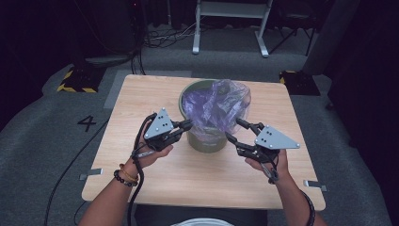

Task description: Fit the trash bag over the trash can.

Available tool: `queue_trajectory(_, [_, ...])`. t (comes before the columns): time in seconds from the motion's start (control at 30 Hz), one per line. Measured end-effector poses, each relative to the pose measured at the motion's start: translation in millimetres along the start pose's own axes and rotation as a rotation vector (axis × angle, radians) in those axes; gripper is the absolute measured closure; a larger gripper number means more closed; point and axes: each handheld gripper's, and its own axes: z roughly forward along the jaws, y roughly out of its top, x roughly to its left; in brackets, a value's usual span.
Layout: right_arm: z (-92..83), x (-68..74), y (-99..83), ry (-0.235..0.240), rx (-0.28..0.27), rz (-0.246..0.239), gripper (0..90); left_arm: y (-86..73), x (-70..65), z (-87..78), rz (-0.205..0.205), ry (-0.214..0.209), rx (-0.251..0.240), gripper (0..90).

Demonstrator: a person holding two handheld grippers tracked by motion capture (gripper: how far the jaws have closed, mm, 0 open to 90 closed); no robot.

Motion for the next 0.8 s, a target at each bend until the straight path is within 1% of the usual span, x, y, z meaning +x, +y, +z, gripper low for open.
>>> queue_trajectory(0.07, [2.5, -2.2, 0.8, -0.004, 0.007, -0.005, 44.6, -4.0, 1.0, -0.4, 0.001, 0.005, 0.006, 87.7])
queue_trajectory(0.1, [4.4, -3.9, 1.6, -0.011, 0.018, -0.017, 44.4, -6.4, 2.3, -0.8, -0.002, 0.010, 0.006, 87.8])
queue_trajectory(0.17, [6.7, -6.6, 3.1, -0.019, 0.037, -0.038, 44.5, -11.2, 5.2, -1.3, -0.018, 0.022, 0.003, 88.3])
queue_trajectory(0.23, [8.7, -9.8, 4.7, -0.029, 0.049, -0.041, 46.3, -17.2, 11.0, -1.8, -0.042, 0.018, 0.006, 88.7])
queue_trajectory(0.33, [11.2, -13.0, 8.2, -0.047, 0.063, -0.063, 46.6, -22.8, 15.3, -2.1, -0.056, 0.023, 0.016, 89.0])
queue_trajectory(0.4, [11.7, -14.3, 11.3, -0.043, 0.065, -0.068, 44.9, -24.9, 17.0, -1.8, -0.055, 0.024, 0.025, 89.0])
queue_trajectory(0.5, [12.3, -12.4, 16.4, -0.019, 0.060, -0.097, 42.5, -27.3, 18.9, -0.8, -0.063, 0.020, 0.034, 89.0])
queue_trajectory(0.57, [13.9, -10.7, 19.4, -0.009, 0.061, -0.097, 42.5, -27.8, 19.2, -0.3, -0.068, 0.014, 0.034, 88.8])
queue_trajectory(0.6, [14.8, -9.8, 21.1, 0.002, 0.058, -0.092, 43.1, -27.9, 19.1, -0.2, -0.069, 0.008, 0.034, 88.7])
queue_trajectory(0.63, [16.3, -8.3, 23.1, 0.008, 0.061, -0.095, 45.3, -27.9, 18.0, 0.3, -0.067, 0.009, 0.035, 88.7])
queue_trajectory(0.67, [18.4, -6.8, 25.0, -0.002, 0.071, -0.109, 48.3, -27.9, 17.6, 0.6, -0.064, 0.007, 0.037, 88.7])
queue_trajectory(0.77, [22.8, -5.9, 27.8, -0.006, 0.085, -0.133, 64.4, -27.8, 16.7, 1.6, -0.061, -0.002, 0.043, 88.7])
queue_trajectory(0.8, [23.9, -6.1, 28.5, -0.012, 0.090, -0.134, 70.3, -27.8, 16.6, 1.7, -0.048, -0.007, 0.050, 89.0])
